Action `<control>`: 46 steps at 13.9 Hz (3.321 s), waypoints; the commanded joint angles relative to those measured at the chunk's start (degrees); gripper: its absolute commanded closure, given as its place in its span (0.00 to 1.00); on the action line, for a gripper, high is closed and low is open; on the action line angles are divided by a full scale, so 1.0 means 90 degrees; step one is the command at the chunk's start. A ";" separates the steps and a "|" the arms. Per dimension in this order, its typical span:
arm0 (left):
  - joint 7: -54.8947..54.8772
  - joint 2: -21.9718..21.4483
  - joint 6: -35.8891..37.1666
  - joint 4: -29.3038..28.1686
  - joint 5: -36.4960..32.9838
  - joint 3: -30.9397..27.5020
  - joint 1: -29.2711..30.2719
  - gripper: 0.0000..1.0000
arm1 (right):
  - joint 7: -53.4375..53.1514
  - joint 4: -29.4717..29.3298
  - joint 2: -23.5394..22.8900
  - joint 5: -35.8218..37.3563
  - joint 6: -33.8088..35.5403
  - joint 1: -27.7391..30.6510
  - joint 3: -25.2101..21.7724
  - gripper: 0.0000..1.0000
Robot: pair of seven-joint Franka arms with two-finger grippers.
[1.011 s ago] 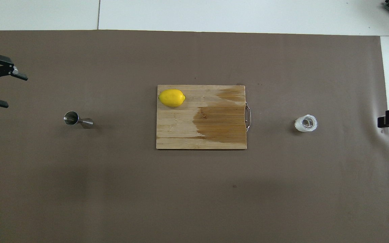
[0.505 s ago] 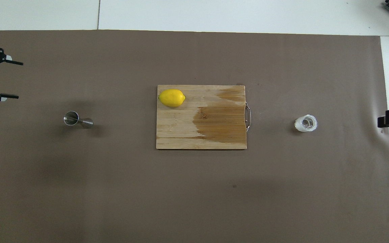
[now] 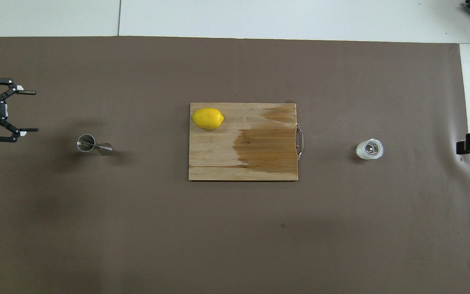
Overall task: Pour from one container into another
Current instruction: 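Move the open left gripper toward the small metal cup, then close the left gripper around the small metal cup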
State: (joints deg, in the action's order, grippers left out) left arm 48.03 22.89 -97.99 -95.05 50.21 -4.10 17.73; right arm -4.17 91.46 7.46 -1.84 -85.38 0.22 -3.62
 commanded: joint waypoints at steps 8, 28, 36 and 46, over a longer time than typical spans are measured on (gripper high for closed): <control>-0.0092 -0.0531 -0.0752 -0.1810 0.0650 0.0104 -0.0221 0.00 | 0.0102 0.0043 0.0079 0.0068 0.0083 0.0024 0.0002 0.00; -0.0493 -0.0746 -0.1417 -0.2925 0.1608 0.0104 -0.0739 0.19 | 0.0102 0.0043 0.0079 0.0068 0.0083 0.0024 0.0002 0.00; -0.0552 -0.0746 -0.1476 -0.2935 0.1608 0.0084 -0.0700 0.48 | 0.0102 0.0043 0.0079 0.0068 0.0083 0.0024 0.0002 0.00; -0.0416 -0.0766 -0.1408 -0.2906 0.1812 0.0094 -0.0690 1.00 | 0.0102 0.0043 0.0079 0.0068 0.0083 0.0024 0.0002 0.00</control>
State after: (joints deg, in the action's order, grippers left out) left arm 44.07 18.10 -110.30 -119.21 64.50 -3.04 11.74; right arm -4.17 91.46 7.46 -1.84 -85.38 0.22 -3.62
